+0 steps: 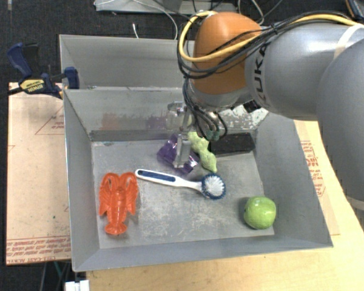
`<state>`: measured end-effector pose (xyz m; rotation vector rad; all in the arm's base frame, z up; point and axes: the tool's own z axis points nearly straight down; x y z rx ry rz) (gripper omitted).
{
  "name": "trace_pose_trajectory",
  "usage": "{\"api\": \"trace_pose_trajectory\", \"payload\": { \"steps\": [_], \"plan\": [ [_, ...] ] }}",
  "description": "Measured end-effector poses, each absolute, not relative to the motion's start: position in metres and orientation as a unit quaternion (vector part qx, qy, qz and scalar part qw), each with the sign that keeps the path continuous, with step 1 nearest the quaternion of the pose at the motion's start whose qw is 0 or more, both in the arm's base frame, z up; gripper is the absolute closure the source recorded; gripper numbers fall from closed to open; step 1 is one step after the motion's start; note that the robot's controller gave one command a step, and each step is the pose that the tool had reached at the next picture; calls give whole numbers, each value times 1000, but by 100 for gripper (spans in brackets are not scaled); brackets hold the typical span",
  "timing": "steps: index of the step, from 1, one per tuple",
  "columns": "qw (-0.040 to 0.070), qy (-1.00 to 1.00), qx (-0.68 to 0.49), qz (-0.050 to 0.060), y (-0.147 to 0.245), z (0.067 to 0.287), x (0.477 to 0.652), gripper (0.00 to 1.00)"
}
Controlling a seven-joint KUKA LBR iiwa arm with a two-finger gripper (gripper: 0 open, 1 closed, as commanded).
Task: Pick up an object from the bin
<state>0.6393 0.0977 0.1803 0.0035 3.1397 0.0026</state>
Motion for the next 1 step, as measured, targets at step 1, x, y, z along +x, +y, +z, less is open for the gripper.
{"api": "trace_pose_trajectory", "payload": {
  "steps": [1],
  "plan": [
    [1,1000,1,1,98,180,639,0]
  ]
}}
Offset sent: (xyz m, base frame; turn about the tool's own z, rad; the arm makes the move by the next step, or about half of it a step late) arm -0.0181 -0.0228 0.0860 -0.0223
